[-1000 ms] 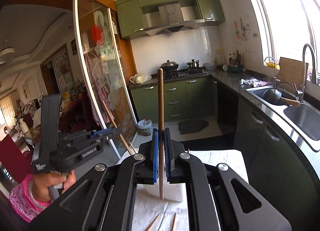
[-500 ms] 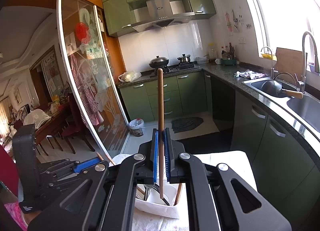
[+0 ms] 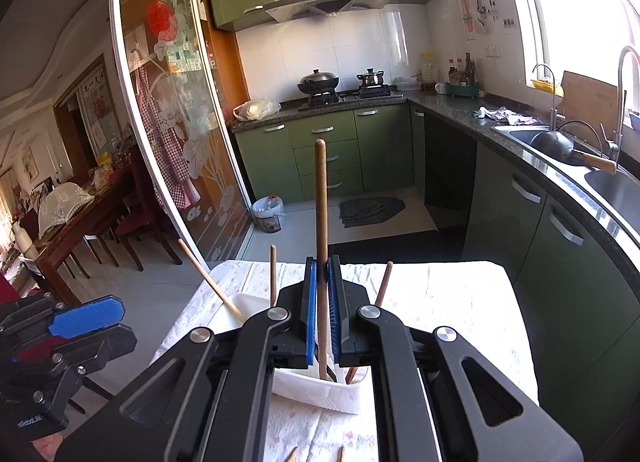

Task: Organize utensils
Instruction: 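Lower both chopsticks into the holder and open both tools, then move both open tools back down to the remaining wooden chopsticks, then close the left tool on a chopstick while the right tool grasps the other chopstick, then lift both chopsticks and carry them over the white holder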

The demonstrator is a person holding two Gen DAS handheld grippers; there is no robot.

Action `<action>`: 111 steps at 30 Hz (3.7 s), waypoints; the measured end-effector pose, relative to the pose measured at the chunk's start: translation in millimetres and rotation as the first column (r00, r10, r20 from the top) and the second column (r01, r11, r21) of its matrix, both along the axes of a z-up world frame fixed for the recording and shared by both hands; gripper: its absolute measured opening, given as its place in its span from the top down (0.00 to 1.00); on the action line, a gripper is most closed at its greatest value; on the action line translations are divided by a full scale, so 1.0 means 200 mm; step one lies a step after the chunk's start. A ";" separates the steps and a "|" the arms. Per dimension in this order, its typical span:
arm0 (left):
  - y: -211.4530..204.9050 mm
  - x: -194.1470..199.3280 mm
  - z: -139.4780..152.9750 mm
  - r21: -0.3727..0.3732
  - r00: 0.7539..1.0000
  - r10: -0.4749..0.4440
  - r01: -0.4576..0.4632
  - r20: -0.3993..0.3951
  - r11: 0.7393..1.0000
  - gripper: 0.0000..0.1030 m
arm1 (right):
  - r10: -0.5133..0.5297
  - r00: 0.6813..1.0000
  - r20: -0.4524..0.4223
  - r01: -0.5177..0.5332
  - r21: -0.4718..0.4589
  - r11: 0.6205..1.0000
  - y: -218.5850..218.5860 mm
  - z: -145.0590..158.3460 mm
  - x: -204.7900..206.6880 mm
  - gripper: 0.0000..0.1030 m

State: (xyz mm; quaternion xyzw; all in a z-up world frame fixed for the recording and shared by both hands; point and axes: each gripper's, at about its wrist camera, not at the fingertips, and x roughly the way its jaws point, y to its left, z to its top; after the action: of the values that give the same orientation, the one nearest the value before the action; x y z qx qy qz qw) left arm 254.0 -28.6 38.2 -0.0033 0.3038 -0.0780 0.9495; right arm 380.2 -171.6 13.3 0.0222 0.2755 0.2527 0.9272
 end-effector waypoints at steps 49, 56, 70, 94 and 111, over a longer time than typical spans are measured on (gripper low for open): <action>-0.32 0.02 -1.02 0.076 0.810 0.043 0.003 -0.584 0.997 0.92 | 0.008 0.958 -0.287 -0.066 -0.195 0.979 -0.41 -0.59 -0.63 0.63; -0.23 -0.01 -1.02 0.054 0.804 0.036 -0.006 -0.593 0.999 0.94 | 0.032 0.938 -0.344 -0.114 -0.219 0.969 -0.31 -0.67 -0.60 0.63; -0.06 -0.07 -1.01 0.050 0.803 0.063 -0.042 -0.593 0.998 0.94 | 0.045 0.866 -0.498 -0.232 -0.320 0.919 -0.03 -0.98 -0.52 0.63; -0.02 -0.11 -0.86 0.035 0.845 0.043 -0.028 -0.532 0.999 0.94 | 0.062 0.912 -0.406 -0.165 -0.225 0.960 -0.19 -0.74 -0.57 0.93; -0.03 -0.36 -0.54 0.028 0.906 -0.010 0.024 -0.423 0.999 0.94 | 0.101 0.955 -0.277 -0.142 -0.131 0.981 -0.37 -0.44 -0.89 0.93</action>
State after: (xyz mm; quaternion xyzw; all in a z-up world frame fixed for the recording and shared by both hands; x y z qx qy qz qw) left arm 182.6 -34.4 -70.0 -0.0021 0.5036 -0.0787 0.8604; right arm 203.0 -245.4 -74.8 -0.0304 0.4179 0.2828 0.8628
